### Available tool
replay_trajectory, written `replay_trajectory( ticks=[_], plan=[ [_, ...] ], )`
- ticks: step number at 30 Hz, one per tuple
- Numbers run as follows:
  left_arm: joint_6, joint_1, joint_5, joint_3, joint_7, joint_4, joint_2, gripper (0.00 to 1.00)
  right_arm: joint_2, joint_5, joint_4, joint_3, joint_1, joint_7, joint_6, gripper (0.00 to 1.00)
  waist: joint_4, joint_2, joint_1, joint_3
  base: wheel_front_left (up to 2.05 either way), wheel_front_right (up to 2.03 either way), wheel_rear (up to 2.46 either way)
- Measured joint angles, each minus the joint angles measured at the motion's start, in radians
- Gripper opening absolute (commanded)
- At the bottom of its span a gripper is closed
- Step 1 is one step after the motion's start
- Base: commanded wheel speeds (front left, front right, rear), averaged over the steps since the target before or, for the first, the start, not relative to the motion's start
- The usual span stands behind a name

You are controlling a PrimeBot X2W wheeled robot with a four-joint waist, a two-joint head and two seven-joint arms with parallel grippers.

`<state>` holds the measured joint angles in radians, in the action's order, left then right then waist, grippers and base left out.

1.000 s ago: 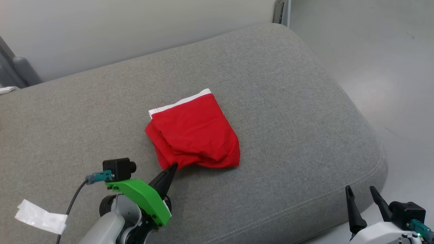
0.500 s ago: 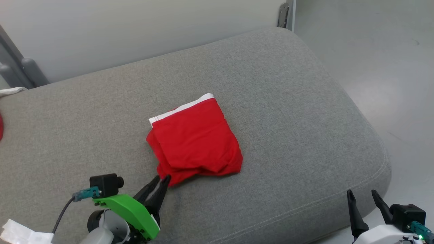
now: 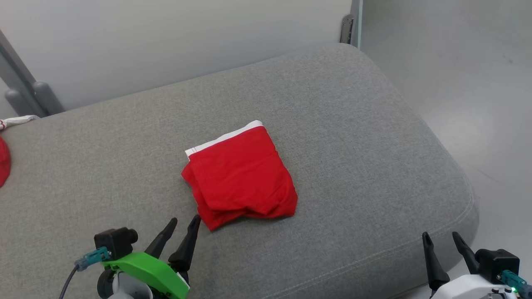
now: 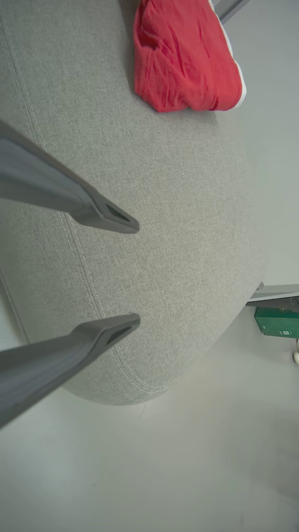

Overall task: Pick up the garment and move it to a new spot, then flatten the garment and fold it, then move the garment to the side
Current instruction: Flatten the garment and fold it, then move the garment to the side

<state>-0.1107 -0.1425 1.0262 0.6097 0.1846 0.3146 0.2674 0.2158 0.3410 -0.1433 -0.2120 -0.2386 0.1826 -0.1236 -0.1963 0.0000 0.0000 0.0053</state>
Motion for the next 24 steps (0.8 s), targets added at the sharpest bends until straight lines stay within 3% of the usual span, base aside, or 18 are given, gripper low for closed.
replay_trajectory(
  ticks=[5, 18, 24],
  plan=[
    [0.051, 0.008, -0.073, -0.01, 0.053, -0.025, 0.0, 1.0, 0.011, 0.001, 0.01, 0.016, 0.008, 0.0, 0.0, 1.0, 0.019, 0.0, 0.0, -0.006, 0.0, 0.0, 0.0],
    [0.186, 0.085, -0.247, -0.063, 0.064, -0.133, 0.02, 1.0, 0.039, 0.006, -0.006, 0.023, 0.172, -0.046, 0.027, 1.0, 0.132, 0.0, 0.0, -0.011, 0.0, 0.0, 0.0],
    [0.195, 0.102, -0.258, -0.106, 0.064, -0.204, 0.026, 1.0, 0.013, 0.057, -0.047, 0.027, 0.262, -0.105, 0.053, 1.0, 0.202, 0.0, 0.0, 0.009, 0.0, 0.0, 0.0]
  ],
)
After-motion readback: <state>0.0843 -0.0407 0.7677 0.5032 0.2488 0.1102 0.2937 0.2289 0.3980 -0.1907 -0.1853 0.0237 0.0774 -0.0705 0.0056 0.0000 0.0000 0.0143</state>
